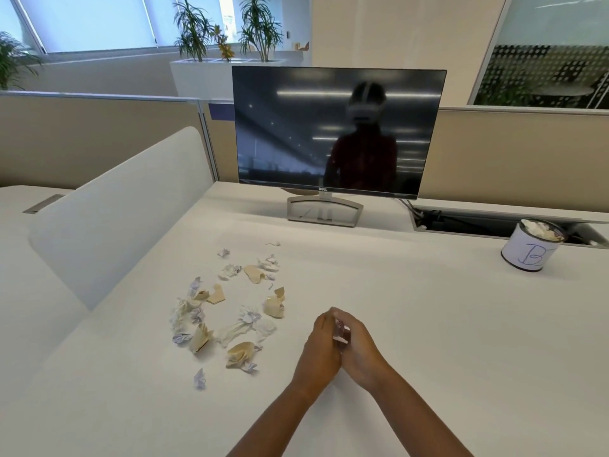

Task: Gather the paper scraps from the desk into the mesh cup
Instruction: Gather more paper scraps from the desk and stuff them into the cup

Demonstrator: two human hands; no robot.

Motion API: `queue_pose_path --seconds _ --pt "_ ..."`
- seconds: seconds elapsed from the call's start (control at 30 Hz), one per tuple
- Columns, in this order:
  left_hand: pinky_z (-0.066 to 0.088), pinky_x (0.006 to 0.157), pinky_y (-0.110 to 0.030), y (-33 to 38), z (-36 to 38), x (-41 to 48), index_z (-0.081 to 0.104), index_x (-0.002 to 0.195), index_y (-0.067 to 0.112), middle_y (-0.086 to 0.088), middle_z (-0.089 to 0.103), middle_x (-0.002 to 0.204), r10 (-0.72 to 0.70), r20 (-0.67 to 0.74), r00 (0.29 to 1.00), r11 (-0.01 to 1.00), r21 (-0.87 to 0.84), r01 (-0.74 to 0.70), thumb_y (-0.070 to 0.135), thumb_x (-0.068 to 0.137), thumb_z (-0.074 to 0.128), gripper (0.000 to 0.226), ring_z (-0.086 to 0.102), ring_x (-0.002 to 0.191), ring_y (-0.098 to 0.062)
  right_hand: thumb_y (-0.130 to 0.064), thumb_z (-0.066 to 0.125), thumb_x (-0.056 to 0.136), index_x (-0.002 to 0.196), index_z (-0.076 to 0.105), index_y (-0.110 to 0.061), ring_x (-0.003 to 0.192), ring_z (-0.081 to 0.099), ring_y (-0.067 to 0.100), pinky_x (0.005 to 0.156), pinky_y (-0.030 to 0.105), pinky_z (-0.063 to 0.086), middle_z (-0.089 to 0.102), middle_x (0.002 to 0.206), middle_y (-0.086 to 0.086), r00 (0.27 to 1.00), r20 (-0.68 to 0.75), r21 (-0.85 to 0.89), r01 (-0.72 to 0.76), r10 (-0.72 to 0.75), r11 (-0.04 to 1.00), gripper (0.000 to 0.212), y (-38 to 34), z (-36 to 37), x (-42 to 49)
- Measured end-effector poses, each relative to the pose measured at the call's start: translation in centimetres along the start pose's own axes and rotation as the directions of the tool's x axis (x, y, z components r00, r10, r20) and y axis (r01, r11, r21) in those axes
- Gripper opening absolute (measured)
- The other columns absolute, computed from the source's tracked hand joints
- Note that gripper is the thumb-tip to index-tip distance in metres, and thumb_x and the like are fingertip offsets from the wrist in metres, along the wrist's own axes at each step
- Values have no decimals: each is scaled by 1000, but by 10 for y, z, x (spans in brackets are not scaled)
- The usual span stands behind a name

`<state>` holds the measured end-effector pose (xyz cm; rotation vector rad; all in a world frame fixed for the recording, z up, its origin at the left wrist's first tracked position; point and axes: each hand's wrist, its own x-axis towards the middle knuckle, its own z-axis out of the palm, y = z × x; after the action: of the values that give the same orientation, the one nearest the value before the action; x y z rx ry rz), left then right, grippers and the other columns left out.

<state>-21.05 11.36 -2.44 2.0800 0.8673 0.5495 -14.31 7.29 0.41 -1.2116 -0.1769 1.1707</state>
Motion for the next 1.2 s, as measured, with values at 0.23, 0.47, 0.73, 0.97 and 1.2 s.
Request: queue_pose_path --seconds 0.23,0.47,0.73,0.97,1.2 --pt "32 102 -11 -7 -20 3 21 146 15 5 37 144 -30 112 993 979 -198 52 -5 93 40 60 43 128 -12 -2 52 90 91 62 -7 73 62 18 68 24 51 64 82 10 997 -11 -87 76 -77 993 11 3 -16 -5" --pt "40 94 -13 -22 -40 -12 40 136 7 -9 46 140 -58 -19 998 990 -128 55 -17 87 36 55 49 117 -13 0 49 88 87 62 -9 56 52 15 59 21 42 56 63 3 981 -78 -464 122 -178 877 16 12 -26 -10" --pt "56 78 -42 -42 -66 -39 70 106 9 -16 68 112 61 -268 961 794 597 116 6 67 79 40 65 105 -34 -26 47 95 119 53 -19 91 61 12 70 6 43 45 114 2 873 196 -914 327 -447 239 26 46 -25 -18" --pt "56 55 -40 -62 -71 -48 73 95 2 -25 71 92 -87 -266 960 683 685 252 16 47 92 53 70 75 -38 -33 53 90 140 35 -30 107 55 18 65 22 56 39 141 5 795 292 -955 213 -531 -206 53 63 -15 -15" --pt "47 36 -25 -66 -70 -39 69 67 10 -8 62 63 101 -227 968 702 706 92 0 50 87 27 59 48 -23 -31 86 53 92 73 -27 57 61 12 26 15 38 71 85 -4 733 457 -863 227 -504 -452 41 54 -6 -12"
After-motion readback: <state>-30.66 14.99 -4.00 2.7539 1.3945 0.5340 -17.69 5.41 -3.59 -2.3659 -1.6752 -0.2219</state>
